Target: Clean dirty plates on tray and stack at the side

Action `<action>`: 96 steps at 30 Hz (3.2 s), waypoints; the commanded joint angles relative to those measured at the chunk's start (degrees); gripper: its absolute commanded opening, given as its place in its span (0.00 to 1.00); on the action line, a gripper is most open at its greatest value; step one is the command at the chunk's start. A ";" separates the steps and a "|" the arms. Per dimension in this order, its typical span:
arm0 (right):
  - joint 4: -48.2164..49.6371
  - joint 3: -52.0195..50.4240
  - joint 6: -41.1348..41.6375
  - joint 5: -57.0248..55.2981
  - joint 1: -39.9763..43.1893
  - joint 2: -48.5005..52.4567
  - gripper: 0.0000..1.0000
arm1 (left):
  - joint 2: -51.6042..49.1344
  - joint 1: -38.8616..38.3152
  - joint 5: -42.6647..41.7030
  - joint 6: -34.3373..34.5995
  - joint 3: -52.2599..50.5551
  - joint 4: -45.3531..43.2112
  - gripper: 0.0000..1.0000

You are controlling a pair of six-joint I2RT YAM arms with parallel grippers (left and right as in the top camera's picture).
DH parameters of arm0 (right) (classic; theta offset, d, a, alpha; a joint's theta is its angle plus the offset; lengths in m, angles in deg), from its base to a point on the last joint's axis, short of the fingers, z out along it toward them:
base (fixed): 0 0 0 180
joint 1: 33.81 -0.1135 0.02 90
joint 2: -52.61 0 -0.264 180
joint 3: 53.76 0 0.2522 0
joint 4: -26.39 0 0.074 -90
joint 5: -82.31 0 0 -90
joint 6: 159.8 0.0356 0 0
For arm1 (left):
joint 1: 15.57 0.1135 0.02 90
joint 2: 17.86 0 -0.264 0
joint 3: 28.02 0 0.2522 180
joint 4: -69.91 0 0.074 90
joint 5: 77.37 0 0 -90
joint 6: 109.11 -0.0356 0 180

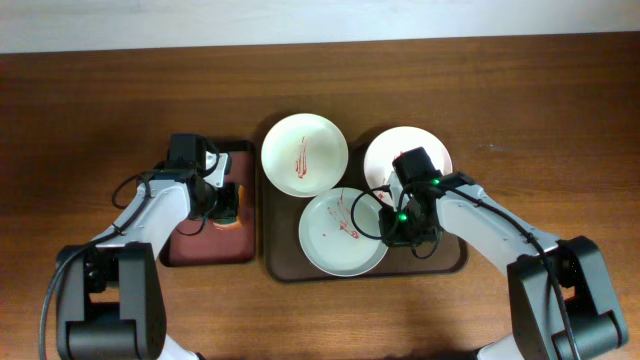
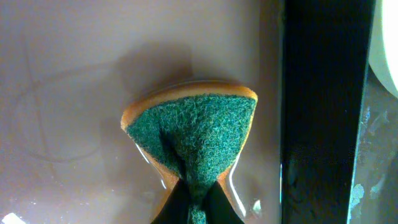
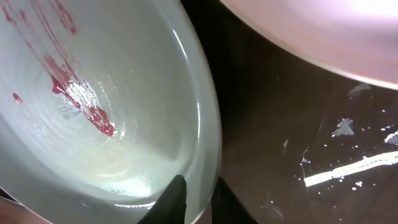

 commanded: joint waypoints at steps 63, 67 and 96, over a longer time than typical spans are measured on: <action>-2.54 4.50 -1.46 -3.76 -0.31 -3.52 0.04 | 31.89 0.15 6.93 21.38 0.37 -7.72 0.00; -2.51 4.50 -1.46 -3.76 -0.31 -3.52 0.04 | 28.02 0.15 6.91 21.38 0.35 -4.55 0.00; -2.34 4.50 -1.46 -3.74 -0.33 -3.52 0.04 | 13.14 -9.31 5.20 6.34 5.29 5.81 0.00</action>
